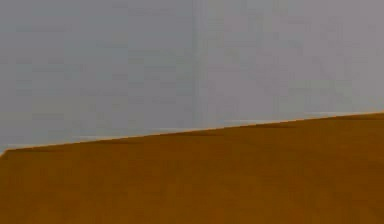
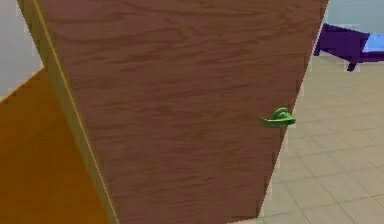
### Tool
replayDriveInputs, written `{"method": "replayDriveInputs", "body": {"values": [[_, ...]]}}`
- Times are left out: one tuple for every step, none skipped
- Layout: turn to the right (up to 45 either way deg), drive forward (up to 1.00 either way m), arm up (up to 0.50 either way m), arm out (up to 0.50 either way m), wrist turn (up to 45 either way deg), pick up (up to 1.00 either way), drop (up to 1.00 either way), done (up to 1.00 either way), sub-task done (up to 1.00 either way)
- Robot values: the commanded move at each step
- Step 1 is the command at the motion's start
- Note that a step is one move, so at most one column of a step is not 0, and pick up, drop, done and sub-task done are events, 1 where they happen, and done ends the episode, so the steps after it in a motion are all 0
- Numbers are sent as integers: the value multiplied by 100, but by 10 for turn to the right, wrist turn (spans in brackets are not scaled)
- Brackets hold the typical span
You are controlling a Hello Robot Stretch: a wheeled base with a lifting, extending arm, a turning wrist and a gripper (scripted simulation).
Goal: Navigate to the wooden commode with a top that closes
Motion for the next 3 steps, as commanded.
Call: {"method": "replayDriveInputs", "body": {"values": [[0, 55, 0, 0, 0, 0, 0, 0, 0], [330, 0, 0, 0, 0, 0, 0, 0, 0], [0, 45, 0, 0, 0, 0, 0, 0, 0]]}}
